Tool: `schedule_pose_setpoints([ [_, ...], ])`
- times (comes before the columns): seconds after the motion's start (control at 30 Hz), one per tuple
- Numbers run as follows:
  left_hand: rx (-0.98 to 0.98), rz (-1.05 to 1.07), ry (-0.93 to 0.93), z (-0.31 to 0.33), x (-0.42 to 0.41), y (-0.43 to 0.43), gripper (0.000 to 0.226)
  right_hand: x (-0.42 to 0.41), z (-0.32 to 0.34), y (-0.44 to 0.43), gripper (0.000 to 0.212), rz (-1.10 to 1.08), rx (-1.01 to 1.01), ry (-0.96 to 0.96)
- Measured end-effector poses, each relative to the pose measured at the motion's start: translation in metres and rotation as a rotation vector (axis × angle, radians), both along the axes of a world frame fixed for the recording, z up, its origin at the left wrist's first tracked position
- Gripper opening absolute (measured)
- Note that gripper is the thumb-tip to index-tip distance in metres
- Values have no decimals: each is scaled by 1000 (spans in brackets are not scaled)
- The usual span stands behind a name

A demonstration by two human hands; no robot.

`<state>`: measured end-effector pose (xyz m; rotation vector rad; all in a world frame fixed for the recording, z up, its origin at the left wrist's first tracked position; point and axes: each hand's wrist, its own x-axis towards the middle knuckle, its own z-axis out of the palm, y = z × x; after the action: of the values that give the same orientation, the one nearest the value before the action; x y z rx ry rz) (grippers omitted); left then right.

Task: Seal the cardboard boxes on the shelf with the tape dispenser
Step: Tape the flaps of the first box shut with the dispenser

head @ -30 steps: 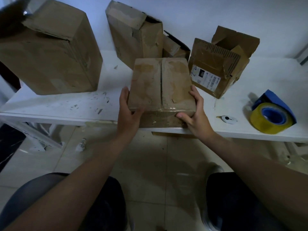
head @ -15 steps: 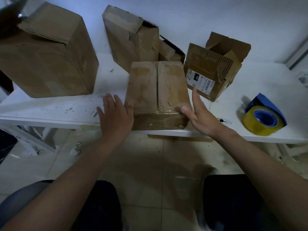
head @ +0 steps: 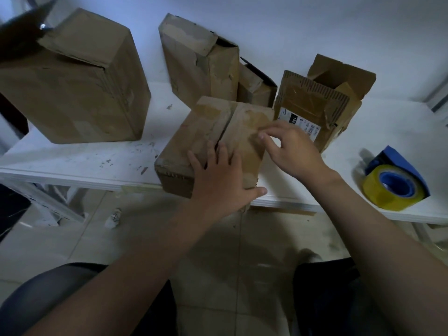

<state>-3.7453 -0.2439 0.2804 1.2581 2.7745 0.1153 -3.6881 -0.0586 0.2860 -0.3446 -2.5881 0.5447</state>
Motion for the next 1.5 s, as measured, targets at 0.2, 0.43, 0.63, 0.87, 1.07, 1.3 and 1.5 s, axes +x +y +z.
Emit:
schedule_pose_setpoints([
  [0.2,-133,-99,-99,27,-9,-20,95,-27,-2,3,48,-75,-10,-228],
  [0.43,-309,-206,-393,51,-26,-80,115,-30,2,-11,64,-67,-54,-476],
  [0.63,-139,-151,-204,36,-12,-82,96,-8,4,-16,57,-66,-29,-508],
  [0.87,176,-39,100,29,-35,-87,56,29,14,-16,35,-162,63,-499],
  [1.07,316,17,-22,21,-27,-71,38,41,21,-16,16,-87,-104,-283],
  [1.3,293,-86,-75,14,29,-25,63,11,-7,19,56,-52,-32,-375],
  [1.5,74,-67,-54,1,38,-7,76,9,0,15,61,-100,-45,-491],
])
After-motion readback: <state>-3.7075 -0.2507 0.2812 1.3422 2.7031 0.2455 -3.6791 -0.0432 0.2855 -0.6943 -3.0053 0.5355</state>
